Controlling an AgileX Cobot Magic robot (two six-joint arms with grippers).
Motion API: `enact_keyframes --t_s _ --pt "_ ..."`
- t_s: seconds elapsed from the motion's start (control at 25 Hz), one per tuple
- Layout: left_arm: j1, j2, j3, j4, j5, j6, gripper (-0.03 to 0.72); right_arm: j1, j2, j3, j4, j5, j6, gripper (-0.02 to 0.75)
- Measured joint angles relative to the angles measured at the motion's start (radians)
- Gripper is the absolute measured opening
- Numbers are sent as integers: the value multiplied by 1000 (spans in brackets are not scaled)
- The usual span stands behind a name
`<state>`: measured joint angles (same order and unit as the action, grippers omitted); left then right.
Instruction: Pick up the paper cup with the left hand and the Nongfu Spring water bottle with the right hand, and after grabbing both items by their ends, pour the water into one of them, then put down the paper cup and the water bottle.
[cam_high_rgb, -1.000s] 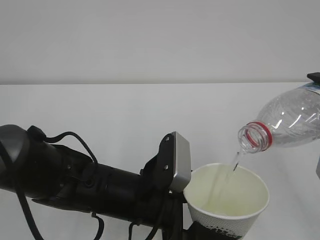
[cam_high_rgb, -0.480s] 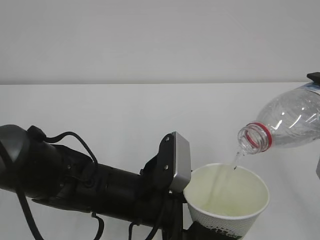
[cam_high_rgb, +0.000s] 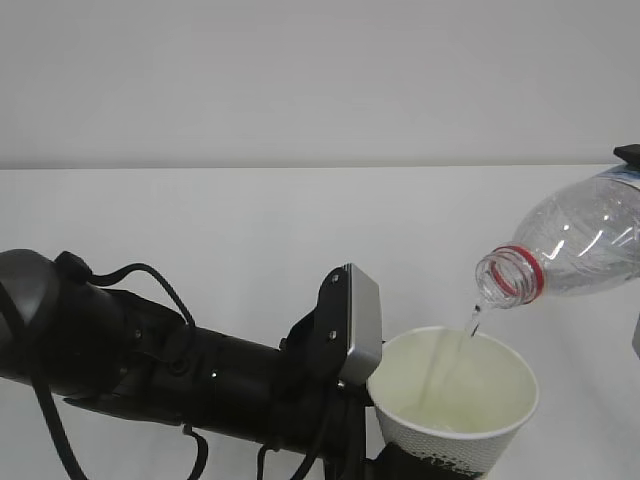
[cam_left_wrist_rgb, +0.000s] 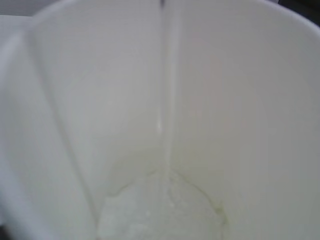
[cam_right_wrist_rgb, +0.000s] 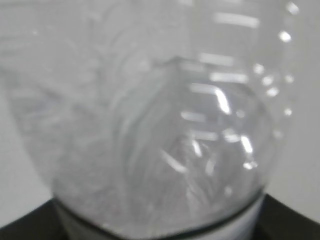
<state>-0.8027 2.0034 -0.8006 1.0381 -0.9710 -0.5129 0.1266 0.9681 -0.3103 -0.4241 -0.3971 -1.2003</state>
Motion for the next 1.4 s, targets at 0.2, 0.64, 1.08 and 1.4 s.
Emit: enact_keyframes --t_s 0.2,0.64,1.08,1.4 --pt "0 0 0 0 1 0 503 0 0 0 0 0 -2 434" --pt "0 0 0 0 1 0 502 0 0 0 0 -1 -4 434" --pt "0 0 0 0 1 0 501 0 0 0 0 -1 -6 433" --pt "0 0 0 0 1 0 501 0 0 0 0 -1 -7 433"
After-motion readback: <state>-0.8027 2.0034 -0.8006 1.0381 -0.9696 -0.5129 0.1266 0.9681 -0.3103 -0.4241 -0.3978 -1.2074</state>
